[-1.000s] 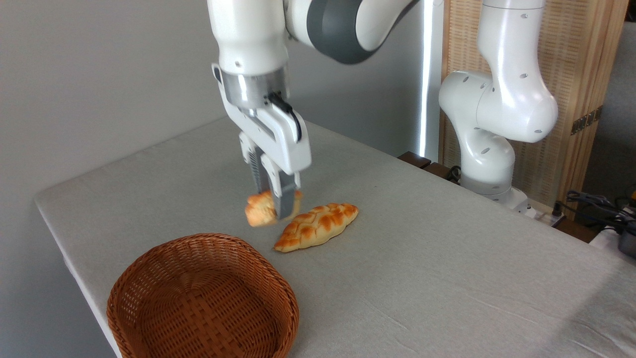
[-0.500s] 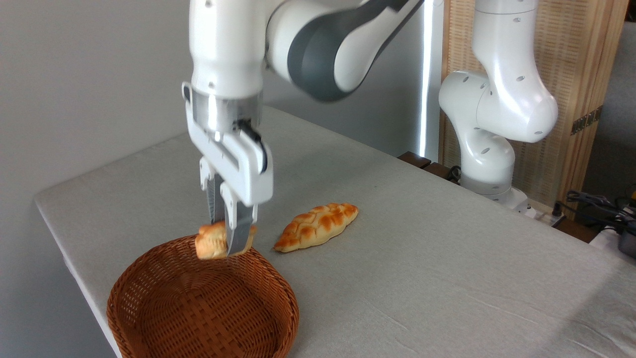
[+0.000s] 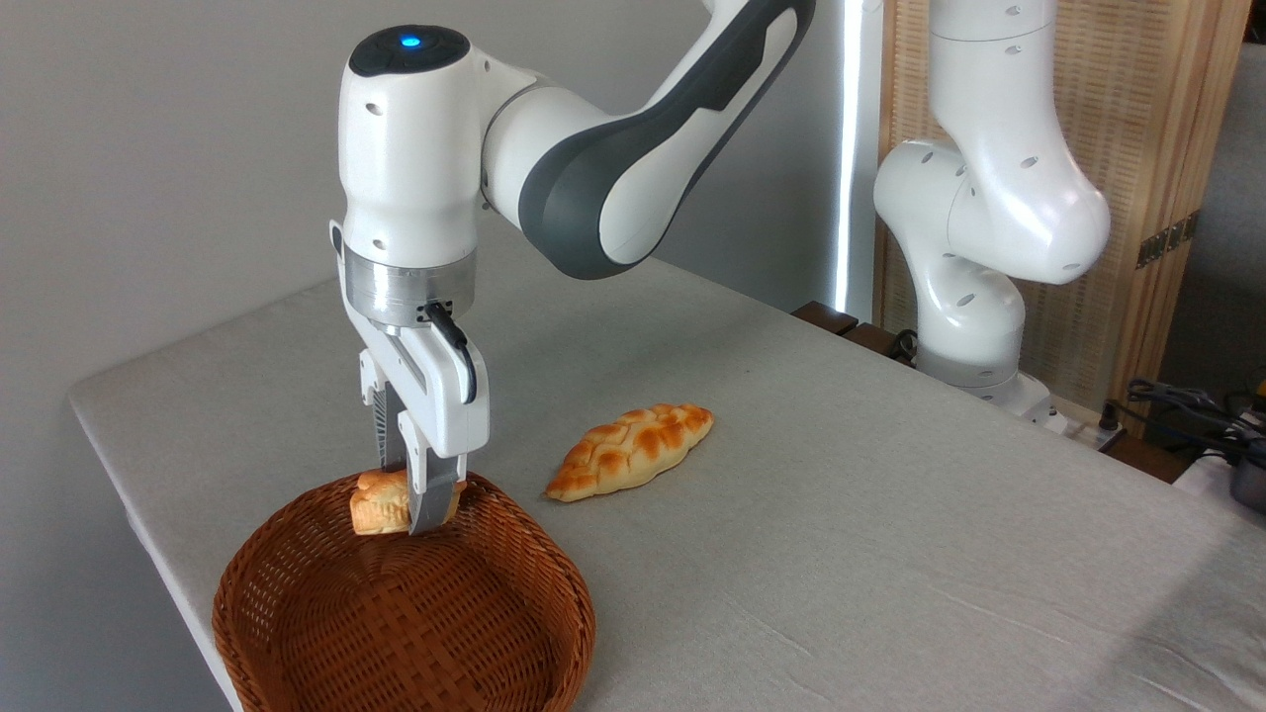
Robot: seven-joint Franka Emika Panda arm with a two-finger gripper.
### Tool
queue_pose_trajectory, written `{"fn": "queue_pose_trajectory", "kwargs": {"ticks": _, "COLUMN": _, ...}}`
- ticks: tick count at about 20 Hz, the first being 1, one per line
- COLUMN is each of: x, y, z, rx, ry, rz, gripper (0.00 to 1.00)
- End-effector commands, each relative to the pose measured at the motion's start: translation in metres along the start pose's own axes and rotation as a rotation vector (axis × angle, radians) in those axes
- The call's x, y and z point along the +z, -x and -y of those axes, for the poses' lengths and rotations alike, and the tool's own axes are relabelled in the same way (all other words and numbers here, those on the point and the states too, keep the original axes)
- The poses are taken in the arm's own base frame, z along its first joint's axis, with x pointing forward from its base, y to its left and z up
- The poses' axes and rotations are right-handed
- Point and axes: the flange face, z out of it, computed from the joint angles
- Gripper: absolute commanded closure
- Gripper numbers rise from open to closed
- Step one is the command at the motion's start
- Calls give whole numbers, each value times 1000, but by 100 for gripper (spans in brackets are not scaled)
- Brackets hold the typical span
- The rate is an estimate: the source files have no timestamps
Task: Put bread into the basket
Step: 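Lower the roll into the basket and open the gripper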
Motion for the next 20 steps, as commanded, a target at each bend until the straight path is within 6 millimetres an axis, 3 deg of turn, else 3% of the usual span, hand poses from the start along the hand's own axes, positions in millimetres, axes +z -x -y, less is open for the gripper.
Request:
{"fn": "queue_pose_trajectory", "kwargs": {"ticks": 1, "x": -4, "y": -3, "z": 5, "rx": 16, "ry": -5, "rz": -18, "gripper": 0}}
{"fn": "queue_pose_trajectory", "kwargs": {"ticks": 12, "x": -12, "y": -1, "z": 7, "rx": 9, "ry": -16, "rz": -23, "gripper": 0}}
{"fn": "queue_pose_trajectory", "kwargs": {"ticks": 20, "x": -113, "y": -5, "z": 20, "rx": -103, "ry": -22, "rz": -40, "gripper": 0}}
